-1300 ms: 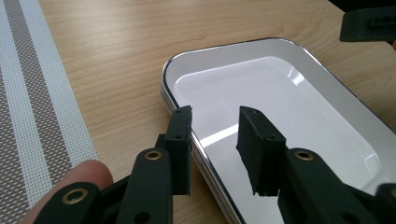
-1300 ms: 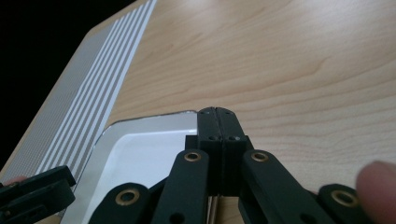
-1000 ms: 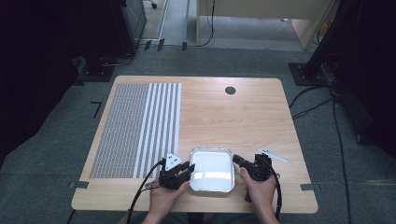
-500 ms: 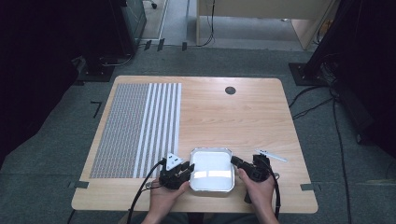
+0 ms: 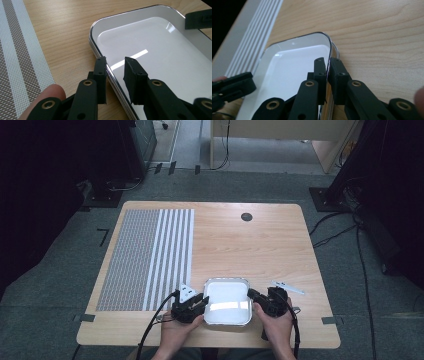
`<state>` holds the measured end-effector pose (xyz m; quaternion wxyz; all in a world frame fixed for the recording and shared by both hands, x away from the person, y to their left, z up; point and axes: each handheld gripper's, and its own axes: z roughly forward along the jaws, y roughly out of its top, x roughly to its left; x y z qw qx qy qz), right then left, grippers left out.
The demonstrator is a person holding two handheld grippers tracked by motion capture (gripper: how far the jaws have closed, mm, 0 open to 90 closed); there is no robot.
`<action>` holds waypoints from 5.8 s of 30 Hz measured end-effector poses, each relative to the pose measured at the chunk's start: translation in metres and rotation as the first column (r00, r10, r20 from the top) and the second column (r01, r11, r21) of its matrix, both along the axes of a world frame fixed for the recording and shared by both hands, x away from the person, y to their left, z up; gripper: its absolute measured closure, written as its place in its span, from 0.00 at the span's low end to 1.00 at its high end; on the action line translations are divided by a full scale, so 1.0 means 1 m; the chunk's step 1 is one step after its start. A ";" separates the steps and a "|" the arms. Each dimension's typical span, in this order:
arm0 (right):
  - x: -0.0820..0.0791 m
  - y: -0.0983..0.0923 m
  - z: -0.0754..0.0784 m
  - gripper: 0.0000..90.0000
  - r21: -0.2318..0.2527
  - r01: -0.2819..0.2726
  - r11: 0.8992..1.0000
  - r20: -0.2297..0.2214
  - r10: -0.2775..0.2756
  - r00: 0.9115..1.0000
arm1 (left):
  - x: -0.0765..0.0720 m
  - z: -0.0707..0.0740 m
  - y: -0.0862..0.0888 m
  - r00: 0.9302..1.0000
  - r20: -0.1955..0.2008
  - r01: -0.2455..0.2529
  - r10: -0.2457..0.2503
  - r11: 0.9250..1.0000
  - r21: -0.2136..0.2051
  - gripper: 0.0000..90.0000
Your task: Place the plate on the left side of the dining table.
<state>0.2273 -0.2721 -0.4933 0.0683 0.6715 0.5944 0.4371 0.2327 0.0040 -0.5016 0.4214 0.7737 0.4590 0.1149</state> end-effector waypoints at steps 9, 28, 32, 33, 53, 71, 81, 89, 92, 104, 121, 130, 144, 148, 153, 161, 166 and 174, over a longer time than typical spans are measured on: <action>-0.004 0.010 -0.001 0.99 -0.062 0.057 0.996 -0.005 -0.057 0.998 | 0.000 0.001 0.000 1.000 0.001 0.006 -0.006 1.000 -0.009 0.77; -0.009 -0.006 0.002 1.00 0.088 0.203 0.975 -0.039 -0.200 0.979 | -0.013 0.010 -0.002 0.997 -0.034 0.076 -0.076 0.997 0.002 0.75; -0.010 -0.005 0.002 0.99 0.091 0.209 0.974 -0.038 -0.207 0.978 | -0.014 0.010 -0.002 0.996 -0.045 0.076 -0.076 0.997 0.012 0.82; -0.010 -0.005 0.002 0.99 0.092 0.209 0.974 -0.037 -0.207 0.978 | -0.014 0.010 -0.002 0.996 -0.050 0.074 -0.073 0.997 0.013 0.85; -0.009 0.003 0.002 1.00 0.059 0.202 0.978 -0.031 -0.201 0.979 | -0.010 0.011 0.001 0.998 -0.049 0.042 -0.040 0.999 0.033 0.91; -0.003 0.025 0.016 1.00 0.063 0.163 0.985 -0.030 -0.162 0.986 | -0.004 0.027 0.030 0.998 -0.059 -0.019 0.018 1.000 -0.012 0.97; 0.011 0.052 0.023 1.00 0.047 0.119 0.992 -0.033 -0.117 0.993 | 0.004 0.031 0.058 0.994 -0.099 -0.054 0.051 0.998 -0.026 0.97; 0.027 0.075 0.027 1.00 0.045 0.088 0.995 -0.038 -0.086 0.996 | 0.013 0.036 0.080 0.991 -0.110 -0.080 0.078 0.997 -0.013 0.97; 0.033 0.083 0.027 1.00 0.053 0.078 0.996 -0.042 -0.076 0.996 | 0.016 0.037 0.089 0.990 -0.112 -0.092 0.090 0.996 -0.015 0.97; 0.054 0.116 0.030 1.00 0.056 0.038 0.998 -0.034 -0.036 0.999 | 0.029 0.042 0.121 0.984 -0.111 -0.140 0.139 0.990 -0.005 0.98; 0.085 0.160 0.026 1.00 0.060 -0.001 0.998 -0.051 0.004 0.999 | 0.048 0.041 0.161 0.970 -0.121 -0.215 0.211 0.976 -0.021 0.99; 0.103 0.182 0.026 1.00 0.052 -0.022 0.998 -0.041 0.024 0.999 | 0.062 0.041 0.181 0.961 -0.118 -0.252 0.250 0.968 -0.010 1.00; 0.136 0.209 0.021 1.00 0.052 -0.016 0.999 -0.064 0.019 0.998 | 0.087 0.039 0.197 0.949 -0.115 -0.295 0.295 0.955 0.017 1.00; 0.149 0.218 0.019 1.00 0.042 -0.014 0.999 -0.078 0.017 0.997 | 0.097 0.036 0.203 0.940 -0.127 -0.315 0.316 0.949 0.023 1.00; 0.163 0.227 0.017 1.00 0.026 -0.020 0.999 -0.078 0.022 0.997 | 0.110 0.031 0.211 0.931 -0.144 -0.337 0.336 0.941 0.013 1.00; 0.186 0.243 0.011 1.00 -0.015 -0.035 0.999 -0.090 0.033 0.995 | 0.133 0.019 0.222 0.912 -0.191 -0.370 0.363 0.929 0.004 1.00; 0.201 0.251 0.010 1.00 -0.039 -0.043 0.998 -0.096 0.039 0.995 | 0.145 0.013 0.228 0.900 -0.217 -0.389 0.378 0.921 -0.010 1.00; 0.216 0.259 0.002 0.99 -0.051 -0.012 0.999 -0.121 0.006 0.993 | 0.162 0.011 0.230 0.889 -0.225 -0.412 0.400 0.911 -0.008 1.00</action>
